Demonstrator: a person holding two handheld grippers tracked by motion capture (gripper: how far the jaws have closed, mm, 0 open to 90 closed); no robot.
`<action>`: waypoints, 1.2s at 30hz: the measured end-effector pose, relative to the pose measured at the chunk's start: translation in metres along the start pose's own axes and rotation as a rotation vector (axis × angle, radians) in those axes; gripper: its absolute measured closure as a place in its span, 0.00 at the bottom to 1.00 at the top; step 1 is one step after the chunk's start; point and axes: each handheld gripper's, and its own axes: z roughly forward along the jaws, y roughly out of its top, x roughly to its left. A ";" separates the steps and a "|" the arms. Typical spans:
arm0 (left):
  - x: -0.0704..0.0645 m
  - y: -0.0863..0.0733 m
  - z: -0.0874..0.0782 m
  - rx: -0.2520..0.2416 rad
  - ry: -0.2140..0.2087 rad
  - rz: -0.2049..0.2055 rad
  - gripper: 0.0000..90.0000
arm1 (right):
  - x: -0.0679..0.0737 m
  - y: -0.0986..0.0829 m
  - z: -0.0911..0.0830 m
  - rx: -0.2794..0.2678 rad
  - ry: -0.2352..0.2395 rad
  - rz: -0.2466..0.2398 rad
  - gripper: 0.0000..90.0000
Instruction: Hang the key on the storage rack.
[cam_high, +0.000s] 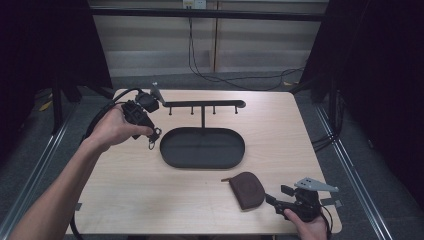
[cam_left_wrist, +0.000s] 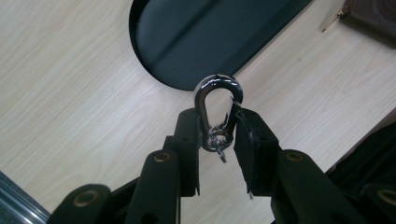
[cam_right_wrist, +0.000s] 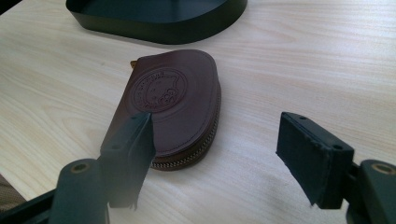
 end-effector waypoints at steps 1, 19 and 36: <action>0.000 0.000 0.000 0.000 0.000 0.000 0.79 | 0.000 0.000 0.000 0.000 0.000 0.000 0.30; 0.015 0.035 -0.001 0.001 -0.002 -0.043 0.79 | 0.000 0.000 -0.001 -0.002 0.007 0.002 0.30; 0.031 0.059 0.012 -0.010 -0.023 -0.096 0.79 | -0.001 0.000 -0.001 -0.004 0.014 0.001 0.30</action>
